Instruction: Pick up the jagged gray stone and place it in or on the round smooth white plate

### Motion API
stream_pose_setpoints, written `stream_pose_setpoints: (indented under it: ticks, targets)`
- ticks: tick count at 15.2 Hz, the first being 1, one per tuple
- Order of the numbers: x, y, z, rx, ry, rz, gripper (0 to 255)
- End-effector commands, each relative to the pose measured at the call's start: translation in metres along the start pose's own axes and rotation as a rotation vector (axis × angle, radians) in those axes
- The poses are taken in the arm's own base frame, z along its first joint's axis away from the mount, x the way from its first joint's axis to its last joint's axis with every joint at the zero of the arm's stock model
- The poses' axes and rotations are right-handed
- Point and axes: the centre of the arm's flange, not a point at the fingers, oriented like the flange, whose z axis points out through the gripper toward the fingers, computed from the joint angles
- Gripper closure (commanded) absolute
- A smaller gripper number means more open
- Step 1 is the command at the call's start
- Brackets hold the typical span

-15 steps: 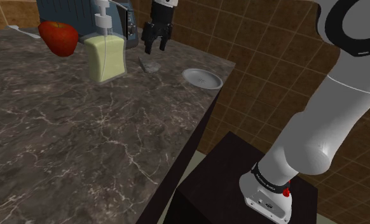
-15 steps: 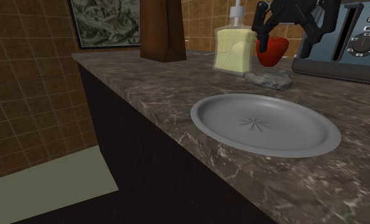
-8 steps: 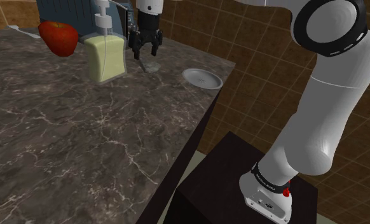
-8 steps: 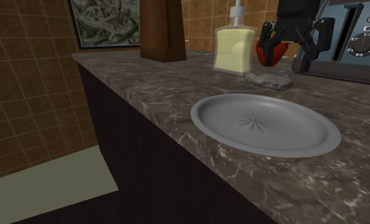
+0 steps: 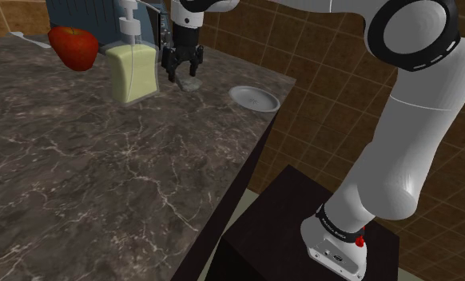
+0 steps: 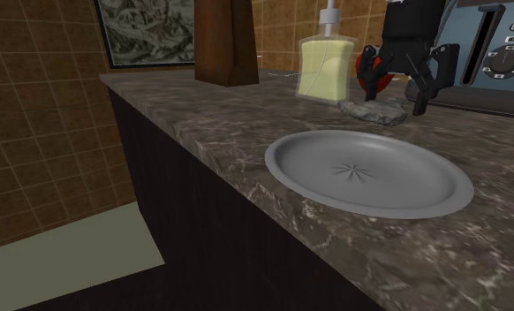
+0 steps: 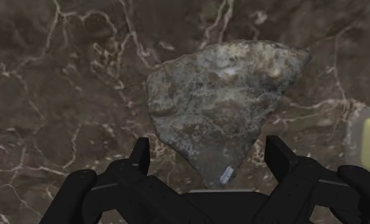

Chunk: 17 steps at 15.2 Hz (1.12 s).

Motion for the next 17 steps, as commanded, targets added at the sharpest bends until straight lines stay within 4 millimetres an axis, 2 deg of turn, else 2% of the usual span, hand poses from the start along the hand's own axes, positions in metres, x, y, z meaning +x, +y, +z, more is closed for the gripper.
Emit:
stream_pose_setpoints:
  ticks: [1,3,4,13,14,17]
  targets:
    - [0.0,0.0,0.0,0.0,0.0,0.0,0]
    - [0.0,0.0,0.0,0.0,0.0,0.0,0]
    - [0.0,0.0,0.0,0.0,0.0,0.0,255]
    - [0.0,0.0,0.0,0.0,0.0,0.0,255]
    - [0.0,0.0,0.0,0.0,0.0,0.0,0]
    - [-0.046,-0.002,-0.025,0.014,0.106,0.312,0]
